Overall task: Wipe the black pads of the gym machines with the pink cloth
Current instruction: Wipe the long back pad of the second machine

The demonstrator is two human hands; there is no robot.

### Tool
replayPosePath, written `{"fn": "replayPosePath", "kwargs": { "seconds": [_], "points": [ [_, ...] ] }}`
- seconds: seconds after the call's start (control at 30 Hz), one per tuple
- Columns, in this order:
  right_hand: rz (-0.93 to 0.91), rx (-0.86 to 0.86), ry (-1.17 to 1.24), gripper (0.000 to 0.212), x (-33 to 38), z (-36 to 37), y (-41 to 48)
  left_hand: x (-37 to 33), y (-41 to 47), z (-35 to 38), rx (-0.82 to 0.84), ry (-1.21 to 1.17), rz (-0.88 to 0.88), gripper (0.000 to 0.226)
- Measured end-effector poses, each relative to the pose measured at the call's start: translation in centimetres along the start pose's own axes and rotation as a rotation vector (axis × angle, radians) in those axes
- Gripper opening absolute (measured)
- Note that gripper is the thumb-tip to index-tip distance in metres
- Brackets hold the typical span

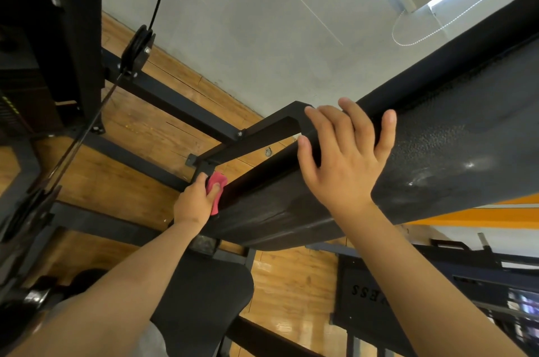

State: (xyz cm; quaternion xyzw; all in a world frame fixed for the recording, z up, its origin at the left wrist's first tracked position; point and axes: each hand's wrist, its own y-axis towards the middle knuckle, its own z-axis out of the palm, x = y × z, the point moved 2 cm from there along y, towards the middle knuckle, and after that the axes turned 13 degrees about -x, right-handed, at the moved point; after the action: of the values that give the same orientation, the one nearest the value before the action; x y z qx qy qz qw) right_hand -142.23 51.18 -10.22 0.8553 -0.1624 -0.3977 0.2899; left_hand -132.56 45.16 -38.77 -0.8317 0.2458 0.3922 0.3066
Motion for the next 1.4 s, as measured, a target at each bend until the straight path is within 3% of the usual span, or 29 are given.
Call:
{"fn": "replayPosePath", "kwargs": {
  "seconds": [0.4,0.67,1.07,1.23,1.4],
  "points": [
    [-0.013,-0.032,-0.028,0.031,0.0,0.0,-0.1,4.2,1.1,0.4,0.126,0.181,0.091,0.023],
    [-0.005,-0.032,-0.031,0.031,0.0,0.0,-0.1,5.9,0.0,0.5,0.268,-0.226,-0.295,0.043],
    [0.001,-0.050,-0.024,0.030,0.0,0.1,-0.2,8.0,0.2,0.6,0.223,-0.057,-0.271,0.031],
    [0.005,-0.065,-0.032,0.028,0.0,0.2,-0.2,7.6,-0.2,1.3,0.248,-0.191,-0.385,0.021],
    [0.004,-0.076,-0.033,0.027,0.0,0.3,-0.2,7.3,0.7,0.5,0.306,-0.188,-0.362,0.013]
  ]
}}
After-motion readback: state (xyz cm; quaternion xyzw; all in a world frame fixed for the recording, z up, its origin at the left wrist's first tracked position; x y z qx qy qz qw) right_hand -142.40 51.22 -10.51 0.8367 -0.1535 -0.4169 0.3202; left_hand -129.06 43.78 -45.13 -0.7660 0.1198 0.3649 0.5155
